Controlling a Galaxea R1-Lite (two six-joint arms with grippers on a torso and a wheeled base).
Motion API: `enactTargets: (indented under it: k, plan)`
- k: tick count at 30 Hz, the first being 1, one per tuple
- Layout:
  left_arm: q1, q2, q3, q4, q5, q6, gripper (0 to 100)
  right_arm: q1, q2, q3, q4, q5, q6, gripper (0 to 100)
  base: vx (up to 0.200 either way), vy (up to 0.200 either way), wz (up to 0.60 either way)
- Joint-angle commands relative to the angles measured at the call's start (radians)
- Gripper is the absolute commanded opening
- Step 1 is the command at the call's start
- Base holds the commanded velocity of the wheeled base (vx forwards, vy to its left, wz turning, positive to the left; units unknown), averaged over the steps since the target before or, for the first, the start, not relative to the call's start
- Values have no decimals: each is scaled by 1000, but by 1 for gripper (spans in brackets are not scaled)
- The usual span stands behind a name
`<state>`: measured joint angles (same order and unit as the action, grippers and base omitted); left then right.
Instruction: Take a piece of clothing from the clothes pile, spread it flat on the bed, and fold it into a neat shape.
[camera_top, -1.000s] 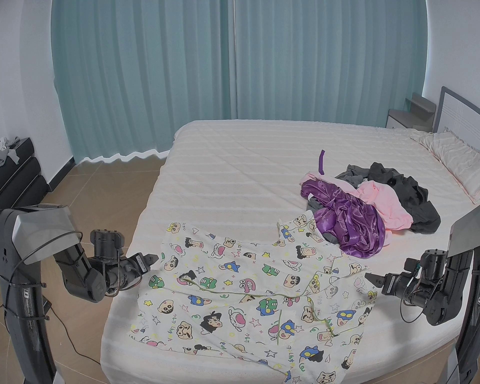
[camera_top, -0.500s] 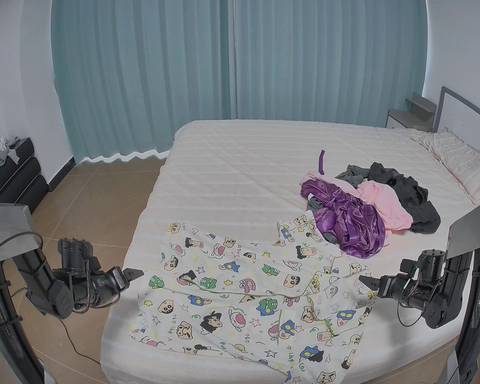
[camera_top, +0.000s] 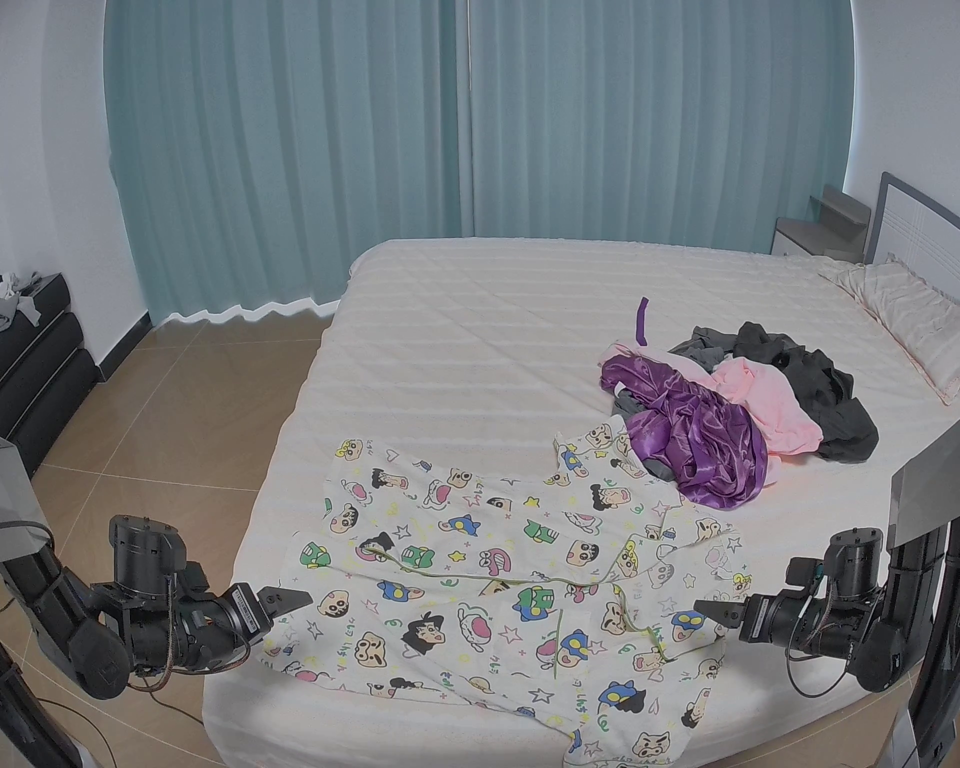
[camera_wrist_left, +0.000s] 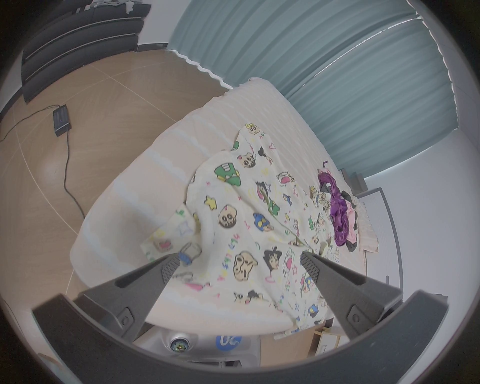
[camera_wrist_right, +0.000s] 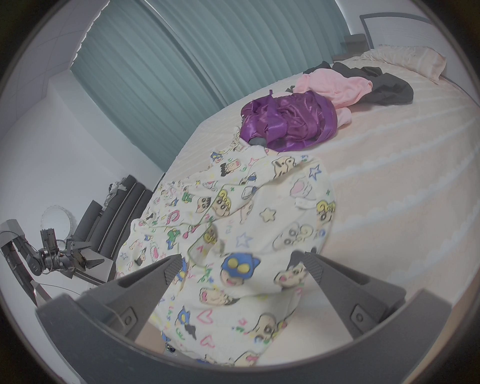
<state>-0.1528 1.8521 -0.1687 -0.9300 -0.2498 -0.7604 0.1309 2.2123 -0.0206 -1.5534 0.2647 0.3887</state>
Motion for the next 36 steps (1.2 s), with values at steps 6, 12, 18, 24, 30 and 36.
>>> enactTargets:
  k: [6, 12, 18, 24, 30, 36]
  plan:
    - [-13, -10, 41, -3, -8, 12, 100, 39, -2, 21, -13, -9, 9, 100, -100, 0, 0]
    - [-13, 42, 38, -18, 1, 59, 100, 62, 1, 21, -13, -9, 10, 100, 0, 0, 0]
    - [-13, 203, -44, -151, 44, 66, 100, 64, -5, 21, -13, -9, 10, 100, 0, 0, 0]
    - [-5, 383, -146, -224, 109, 239, 100, 64, -6, 21, -13, -10, 10, 100, 0, 0, 0]
    - [7, 434, -219, -254, 96, 386, 100, 64, -11, 21, -13, -10, 10, 100, 0, 0, 0]
    - [16, 480, -259, -254, 47, 449, 100, 64, -17, 21, -13, -10, 10, 100, 0, 0, 0]
